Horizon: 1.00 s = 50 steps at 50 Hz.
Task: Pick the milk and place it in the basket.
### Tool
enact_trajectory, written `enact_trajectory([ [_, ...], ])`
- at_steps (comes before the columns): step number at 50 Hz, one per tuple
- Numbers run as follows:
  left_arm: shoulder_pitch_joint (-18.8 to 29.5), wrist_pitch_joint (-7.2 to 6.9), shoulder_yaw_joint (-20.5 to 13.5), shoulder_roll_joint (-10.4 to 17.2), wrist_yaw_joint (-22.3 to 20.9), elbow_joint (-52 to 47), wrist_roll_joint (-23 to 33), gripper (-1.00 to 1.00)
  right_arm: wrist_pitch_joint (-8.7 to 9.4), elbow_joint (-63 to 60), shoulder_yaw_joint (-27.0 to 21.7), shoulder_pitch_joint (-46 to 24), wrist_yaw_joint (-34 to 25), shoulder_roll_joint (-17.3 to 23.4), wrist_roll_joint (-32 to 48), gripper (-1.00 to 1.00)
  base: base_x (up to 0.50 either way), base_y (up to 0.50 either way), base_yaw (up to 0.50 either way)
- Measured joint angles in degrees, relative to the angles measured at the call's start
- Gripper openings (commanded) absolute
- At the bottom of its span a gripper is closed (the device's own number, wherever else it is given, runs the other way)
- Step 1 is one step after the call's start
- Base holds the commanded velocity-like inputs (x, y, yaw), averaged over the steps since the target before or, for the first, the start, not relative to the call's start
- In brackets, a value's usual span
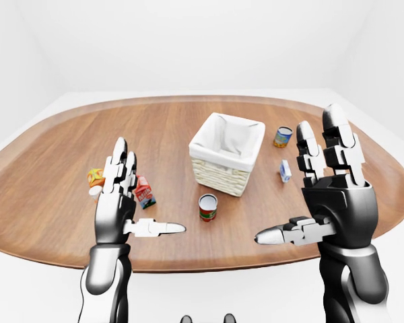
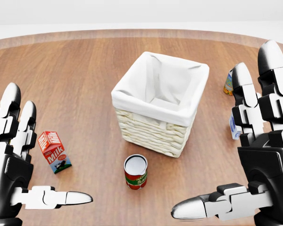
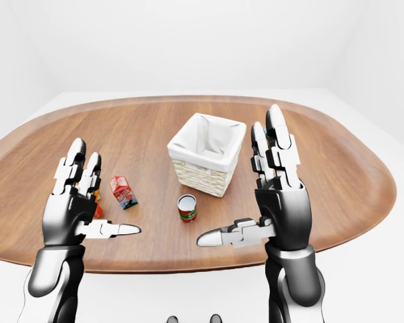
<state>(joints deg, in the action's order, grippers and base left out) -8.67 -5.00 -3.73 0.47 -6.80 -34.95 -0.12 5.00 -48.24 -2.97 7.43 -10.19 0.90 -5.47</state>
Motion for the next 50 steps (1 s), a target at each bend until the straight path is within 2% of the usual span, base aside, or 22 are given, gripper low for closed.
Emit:
enact_trajectory([
  [50, -0.9, 0.00, 0.3, -0.2, 0.3, 0.8, 0.8, 1.00, 0.00, 0.0, 0.4, 0.5, -0.2, 0.0, 0.2, 1.00, 0.36, 0.00, 0.00],
])
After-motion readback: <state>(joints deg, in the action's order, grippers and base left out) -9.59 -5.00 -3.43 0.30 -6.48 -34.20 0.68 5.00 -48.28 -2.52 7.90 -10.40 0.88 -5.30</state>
